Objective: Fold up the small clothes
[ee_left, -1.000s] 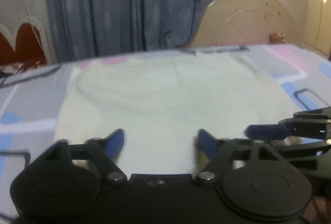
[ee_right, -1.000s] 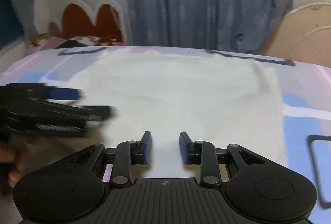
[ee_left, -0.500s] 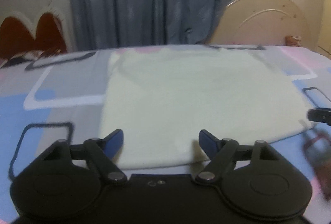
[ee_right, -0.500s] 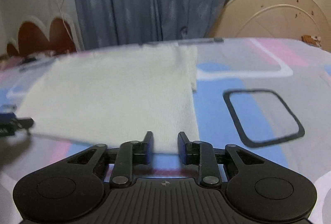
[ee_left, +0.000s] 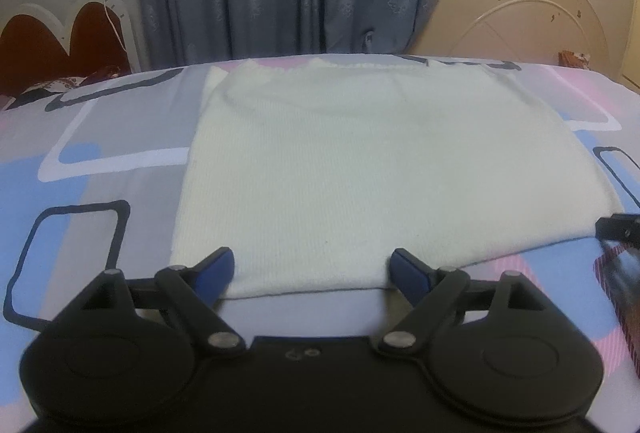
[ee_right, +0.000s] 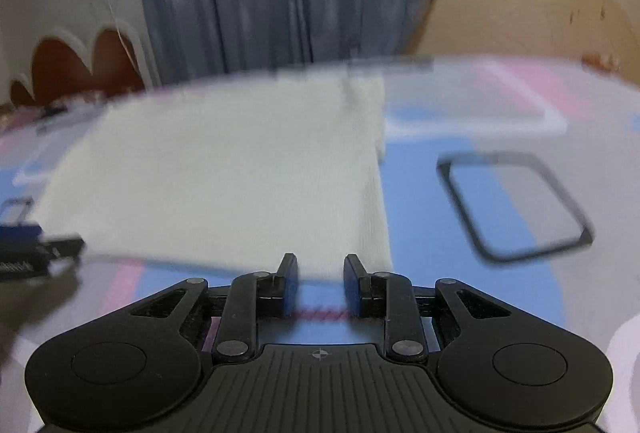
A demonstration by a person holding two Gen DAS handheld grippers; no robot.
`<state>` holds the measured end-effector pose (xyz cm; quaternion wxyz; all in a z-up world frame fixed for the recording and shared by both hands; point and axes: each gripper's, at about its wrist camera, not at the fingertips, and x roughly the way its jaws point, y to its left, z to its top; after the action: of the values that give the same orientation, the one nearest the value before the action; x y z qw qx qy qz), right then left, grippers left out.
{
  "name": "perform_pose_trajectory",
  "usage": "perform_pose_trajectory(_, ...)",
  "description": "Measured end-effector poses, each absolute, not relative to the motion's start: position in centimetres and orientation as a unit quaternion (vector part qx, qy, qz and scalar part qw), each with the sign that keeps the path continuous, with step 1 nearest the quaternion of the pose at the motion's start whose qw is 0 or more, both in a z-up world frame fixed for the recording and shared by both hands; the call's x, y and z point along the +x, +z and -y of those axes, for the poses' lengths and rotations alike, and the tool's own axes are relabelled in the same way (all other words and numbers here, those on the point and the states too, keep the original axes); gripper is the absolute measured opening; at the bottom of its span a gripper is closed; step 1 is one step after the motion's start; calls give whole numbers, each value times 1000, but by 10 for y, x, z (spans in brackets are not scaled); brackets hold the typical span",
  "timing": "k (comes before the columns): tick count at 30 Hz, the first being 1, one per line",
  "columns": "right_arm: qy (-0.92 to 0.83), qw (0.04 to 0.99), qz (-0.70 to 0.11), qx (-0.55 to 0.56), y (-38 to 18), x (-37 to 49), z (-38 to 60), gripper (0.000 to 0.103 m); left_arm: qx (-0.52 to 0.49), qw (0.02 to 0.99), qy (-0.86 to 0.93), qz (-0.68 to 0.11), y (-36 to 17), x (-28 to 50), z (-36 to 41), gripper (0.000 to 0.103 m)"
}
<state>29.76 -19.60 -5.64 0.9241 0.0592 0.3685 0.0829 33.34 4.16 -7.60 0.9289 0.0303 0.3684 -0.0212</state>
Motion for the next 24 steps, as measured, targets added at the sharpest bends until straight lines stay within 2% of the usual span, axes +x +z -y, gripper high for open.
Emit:
perform_pose_trajectory(4, 79, 936, -336, 63, -44, 294, 201, 26, 27, 929, -19, -369, -76, 332, -43, 88)
perform_pose_trajectory(6, 76, 925, -367, 55, -55, 301, 201, 26, 26, 929, -18, -369, -77, 332, -43, 88)
perform_pose_trajectory(11, 83, 922, -372, 65, -52, 296, 206, 26, 17, 926, -18, -377, -74, 331, -47, 88)
perform_pose_trajectory(14, 84, 923, -368, 77, -49, 295, 211, 26, -10, 927, -1, -376, -66, 319, -59, 77)
perform_pose_trajectory(15, 86, 923, -368, 76, -49, 296, 212, 26, -27, 927, 12, -374, -64, 313, -65, 72)
perform_pose_trajectory(19, 94, 925, -359, 83, -44, 291, 212, 26, -168, 909, 18, -381, -68, 296, -95, 66)
perform_pose_trajectory(24, 114, 927, -345, 88, -36, 298, 203, 26, -281, 887, 21, -366, -75, 308, -115, 63)
